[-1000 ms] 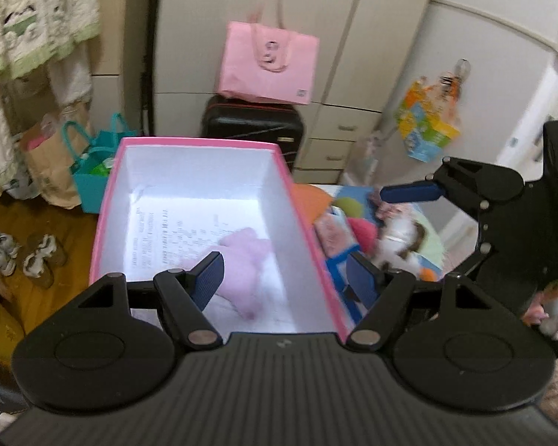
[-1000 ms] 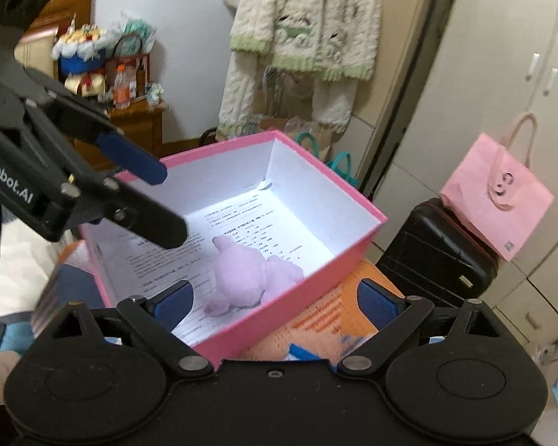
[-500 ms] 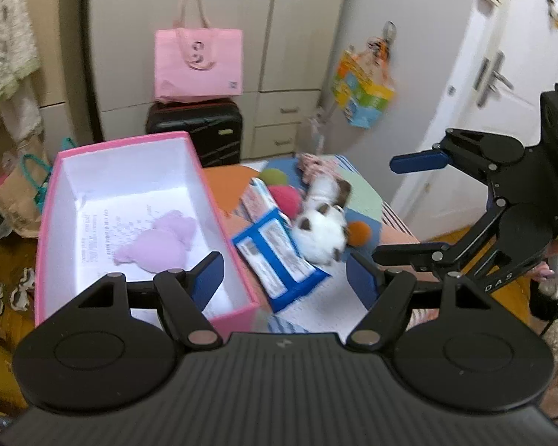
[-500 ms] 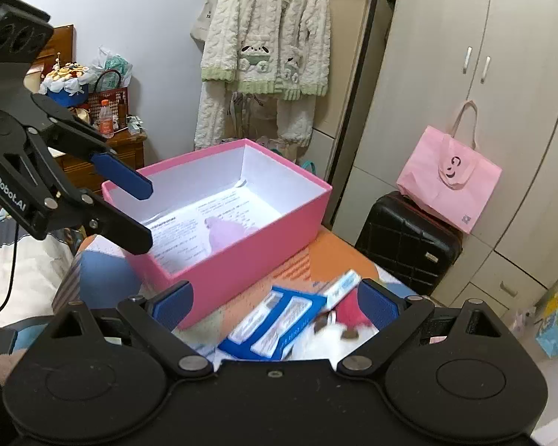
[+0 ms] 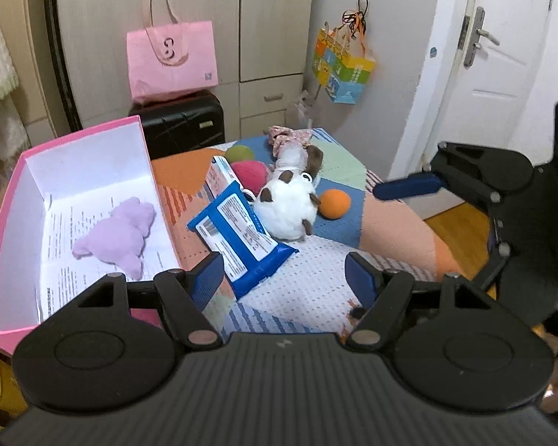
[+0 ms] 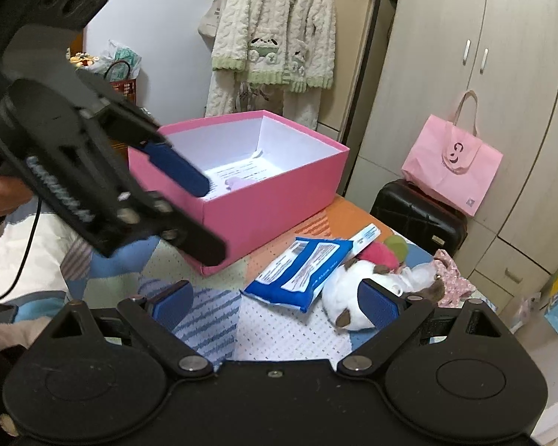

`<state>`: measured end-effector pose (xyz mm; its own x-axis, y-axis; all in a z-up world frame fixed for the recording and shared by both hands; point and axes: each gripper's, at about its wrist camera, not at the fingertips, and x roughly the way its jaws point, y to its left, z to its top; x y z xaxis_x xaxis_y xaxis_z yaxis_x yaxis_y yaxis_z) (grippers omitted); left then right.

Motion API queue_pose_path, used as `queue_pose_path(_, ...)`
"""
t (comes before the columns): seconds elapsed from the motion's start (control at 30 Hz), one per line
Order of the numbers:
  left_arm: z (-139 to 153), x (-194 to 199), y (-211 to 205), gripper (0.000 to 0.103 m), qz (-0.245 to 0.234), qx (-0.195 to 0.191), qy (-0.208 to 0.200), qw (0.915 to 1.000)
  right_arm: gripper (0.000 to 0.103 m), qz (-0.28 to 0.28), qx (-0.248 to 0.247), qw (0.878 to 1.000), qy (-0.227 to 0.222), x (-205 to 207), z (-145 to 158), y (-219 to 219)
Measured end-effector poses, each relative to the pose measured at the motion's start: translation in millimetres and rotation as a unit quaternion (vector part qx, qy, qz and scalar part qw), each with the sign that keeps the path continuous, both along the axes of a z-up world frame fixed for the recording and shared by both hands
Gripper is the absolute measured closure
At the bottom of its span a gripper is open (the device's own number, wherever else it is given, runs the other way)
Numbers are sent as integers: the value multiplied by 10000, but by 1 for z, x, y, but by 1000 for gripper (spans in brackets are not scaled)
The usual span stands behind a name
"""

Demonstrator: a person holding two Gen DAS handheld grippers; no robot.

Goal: Organize soft objects
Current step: 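Move the right tool to the blue snack packet and grasp it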

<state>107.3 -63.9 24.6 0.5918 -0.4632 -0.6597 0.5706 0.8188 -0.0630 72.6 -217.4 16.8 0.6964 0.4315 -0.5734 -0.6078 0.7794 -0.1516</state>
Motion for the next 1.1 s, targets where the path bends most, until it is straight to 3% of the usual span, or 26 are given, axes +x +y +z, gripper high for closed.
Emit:
queue_pose_path(0.23,-22,14,-22,35,-58,-163,201,9996,6,-61,200,9996,-184,11,-30,3)
queue_pose_path(0.43,-43,40,-34,37,437,-269,405,9979,8,-88,495,9987,-121,36,-59,5)
queue_pose_path(0.6,-60,61,-39,49,892,-251,548,9942,15,-307,875,9952,299,63,-82,3)
queue_pose_path(0.67,-68,66,-41,52,965,-243,688,9927,23,-370,1025,9928,497,73,-88,1)
queue_pose_path(0.87,-86,76,-42,60,1129,-445,1016,9874,24,-547,1337,9861,817,89,-102,0)
queue_pose_path(1.0,-90,80,-39,76,1108,-608,1153,9853,24,-484,1410,9857,787,88,-107,6)
queue_pose_path(1.1,-97,84,-35,77,1102,-834,1458,9796,24,-609,1486,9828,907,94,-112,9)
